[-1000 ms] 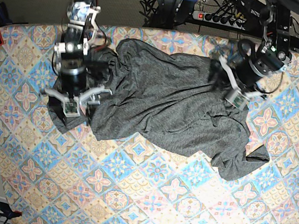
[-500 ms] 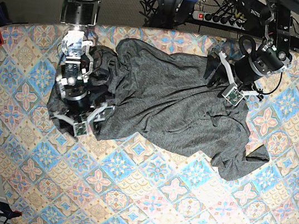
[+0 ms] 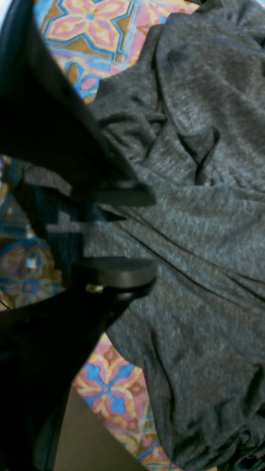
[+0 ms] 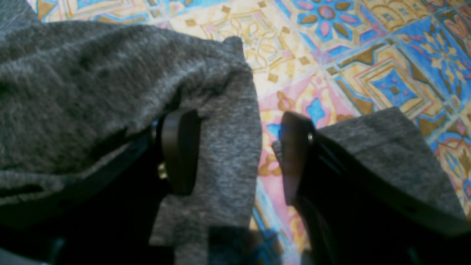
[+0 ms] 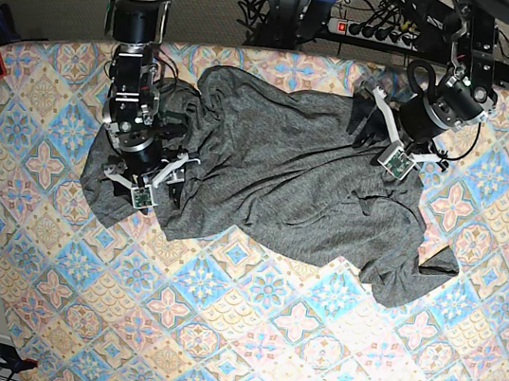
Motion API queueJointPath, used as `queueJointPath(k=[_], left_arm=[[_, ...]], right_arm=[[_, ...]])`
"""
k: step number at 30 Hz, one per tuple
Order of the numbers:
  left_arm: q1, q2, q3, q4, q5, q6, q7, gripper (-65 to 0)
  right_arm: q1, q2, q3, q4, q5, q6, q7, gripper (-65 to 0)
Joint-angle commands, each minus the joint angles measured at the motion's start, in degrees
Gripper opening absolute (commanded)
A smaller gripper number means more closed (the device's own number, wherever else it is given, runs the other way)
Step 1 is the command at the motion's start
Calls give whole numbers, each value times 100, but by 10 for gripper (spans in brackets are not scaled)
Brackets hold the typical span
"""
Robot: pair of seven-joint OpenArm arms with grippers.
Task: Layout the t-shirt on the table in an organized manner, then fold the t-shirt properly
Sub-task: 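Release the shirt with the right gripper and regrasp a fold nearby, then drag the grasped fold away from the left gripper to spread the shirt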
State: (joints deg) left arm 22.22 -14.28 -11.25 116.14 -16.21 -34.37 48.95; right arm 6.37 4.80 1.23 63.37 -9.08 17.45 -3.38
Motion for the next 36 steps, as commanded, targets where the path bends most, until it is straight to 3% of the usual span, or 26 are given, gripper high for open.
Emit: queueJointPath(k=[1,8,12,15,28,36], left_arm=[[-20,-27,-23,83,-54,-22,-99,-421],[-20,-27,-23,83,-54,-14,-90,-421],[-11,-27,-23,74,-54,-14,-82,-421],[-2,-27,-23,74,-54,-14,-82,-421],[-20,-18,12,65,-45,-14,-82,-421],[-28,0,21,4,-63,-14,-90,-421]], right_arm=[[9,-9,-31,-30,-186,88,-388,-334],[18,26,-594,23,-292,61,-405,-646],[9,17,-154,23,-854,53,-388,-641],[9,8,575,23,-1101,53,-370,-650],[369,-1,3731,1289,-1109,53,-405,-650],[378,-1,5033,1140,-1109,44,-405,-650]])
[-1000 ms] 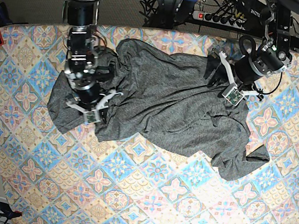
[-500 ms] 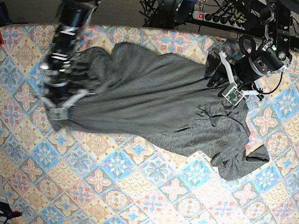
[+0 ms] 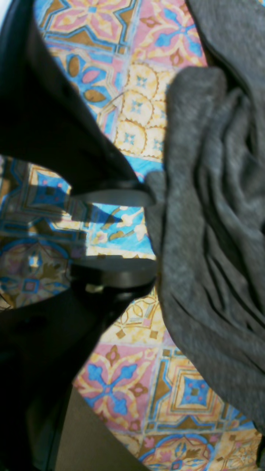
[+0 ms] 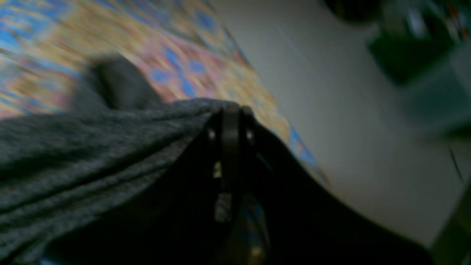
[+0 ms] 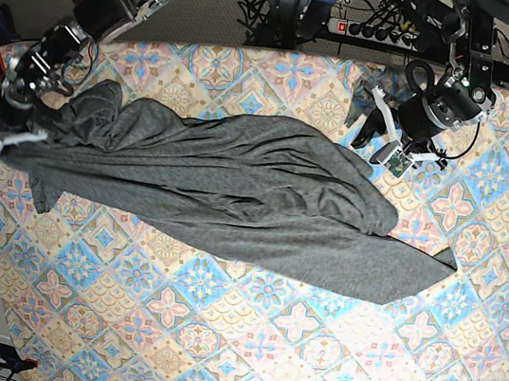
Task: Layout the t-shirt on the table in an organized manner, then fold the t-shirt properly
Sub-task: 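Drag the grasped fold away from the left gripper to spread the shirt, then release and regrasp the shirt with the right gripper, pulling it flatter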
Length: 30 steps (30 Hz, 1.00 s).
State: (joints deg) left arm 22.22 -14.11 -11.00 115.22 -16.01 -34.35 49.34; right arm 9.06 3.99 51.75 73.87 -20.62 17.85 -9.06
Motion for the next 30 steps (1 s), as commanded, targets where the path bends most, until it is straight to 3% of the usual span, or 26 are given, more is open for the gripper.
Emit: queueJointPath(k=[1,6,12,16,19,21,26,30], left_arm=[[-28,44,-3,96,-74,-16,-130,-421],[-28,123,-3,96,-65,-16,-121,-417],[-46,123,-3,96,-65,-16,-121,-417],[-248,114,-3,104,-65,-16,-112,-417],[-266,123,6,104,-91,-16,-112,-417],[-266,123,85,104,-74,-16,-112,-418],[-231,123,243,96,-65,-16,-112,-419],[-222,114,226,96,-56,-16,-112,-419]], right_arm=[[109,80,-10,38,45,4,163,-650],[101,80,-177,46,27,4,163,-619],[65,80,-265,319,27,48,172,-411],[39,80,-458,715,27,48,207,-306],[-154,80,-625,1242,27,57,216,-298],[-260,71,-986,1638,36,251,216,-298],[-383,10,-2322,1989,45,602,207,-298],[-357,10,-3342,1919,36,1086,163,-298]])
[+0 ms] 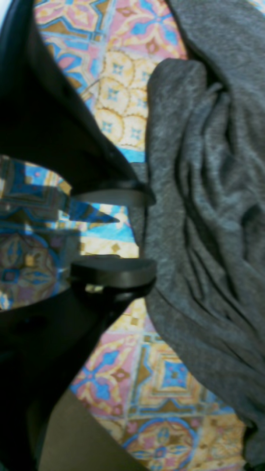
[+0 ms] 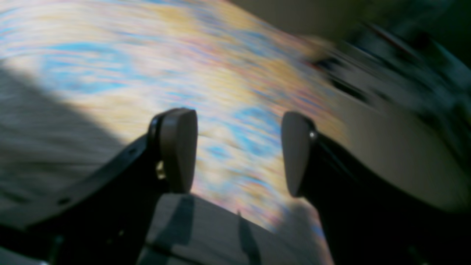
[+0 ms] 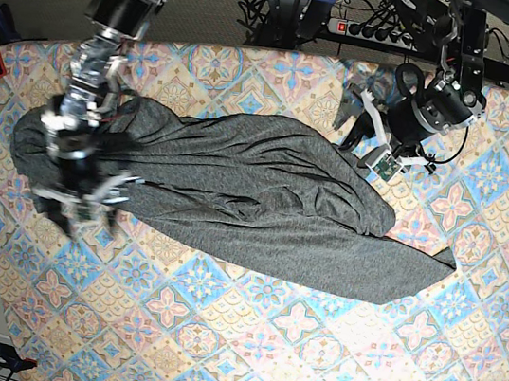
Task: Layout the t-shirt on the table in an organized manner, then fold the t-shirt properly
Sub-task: 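Release and regrasp the shirt with the right gripper, pulling it flatter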
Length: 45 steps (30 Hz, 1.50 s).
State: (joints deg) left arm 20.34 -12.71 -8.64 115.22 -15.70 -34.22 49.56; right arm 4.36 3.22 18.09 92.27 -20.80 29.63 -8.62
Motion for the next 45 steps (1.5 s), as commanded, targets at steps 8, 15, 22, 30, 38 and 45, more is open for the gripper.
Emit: queueJointPath(k=[8,15,22,30,38,45], left_arm=[[-25,-52,-28,87,-87,-29,-134,-419],[-51,-43,-19,87,-87,-29,-134,-419],[-51,-26,-10,87,-87,-29,-134,-419],[-60,-17,-1,8,-87,-29,-134,-419],[-60,-17,-10,8,-87,-29,-134,-419],[-69,-17,-10,8,-78,-11,-134,-419]], right_arm=[[122,324,-1488,-1135,45,-13,-443,-298],[430,429,-1901,-1583,45,-13,-434,-298],[711,429,-1866,-1838,45,-13,-434,-298],[975,517,-1901,-2313,45,-13,-417,-298],[984,544,-1901,-3675,45,-13,392,-298],[1274,684,-1910,-4247,45,-13,629,-426]])
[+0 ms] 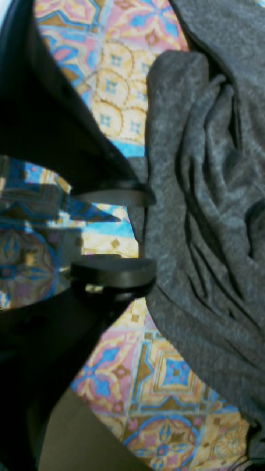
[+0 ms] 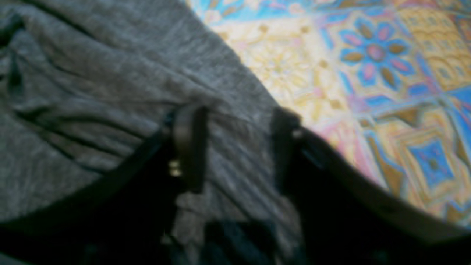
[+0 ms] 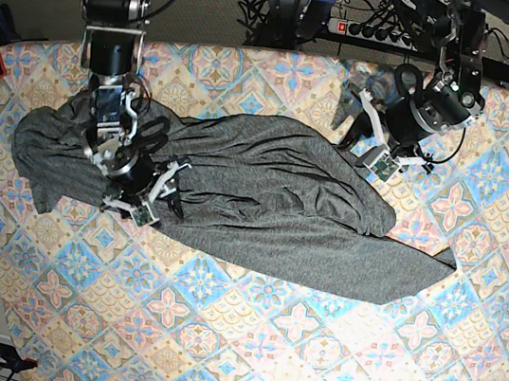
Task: Layout the t-shirt on the table in an organized manner, then fold the t-shirt properly
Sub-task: 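Release and regrasp the shirt with the right gripper, pulling it flatter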
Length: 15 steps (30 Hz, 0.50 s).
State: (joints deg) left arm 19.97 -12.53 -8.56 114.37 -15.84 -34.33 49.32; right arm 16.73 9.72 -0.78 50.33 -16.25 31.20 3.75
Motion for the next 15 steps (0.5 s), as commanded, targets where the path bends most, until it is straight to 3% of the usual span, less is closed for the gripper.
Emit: queueJointPath(k=[1,4,7,15], left_arm=[[-32,-34,-19,93,-65,0,-110,-419],[-32,-34,-19,93,-65,0,-110,-419],[-23,-34,-10,93,-65,0,-110,-419],[12,-26,-10,93,-65,0,-101,-419]], right_arm=[[142,35,-24,-140,-410,-171,-608,-483],[520,35,38,-351,-410,-206,-608,-650],[766,141,355,-562,-410,-434,-617,-623],[1848,237,1805,-1230,-410,-1568,-608,-650]])
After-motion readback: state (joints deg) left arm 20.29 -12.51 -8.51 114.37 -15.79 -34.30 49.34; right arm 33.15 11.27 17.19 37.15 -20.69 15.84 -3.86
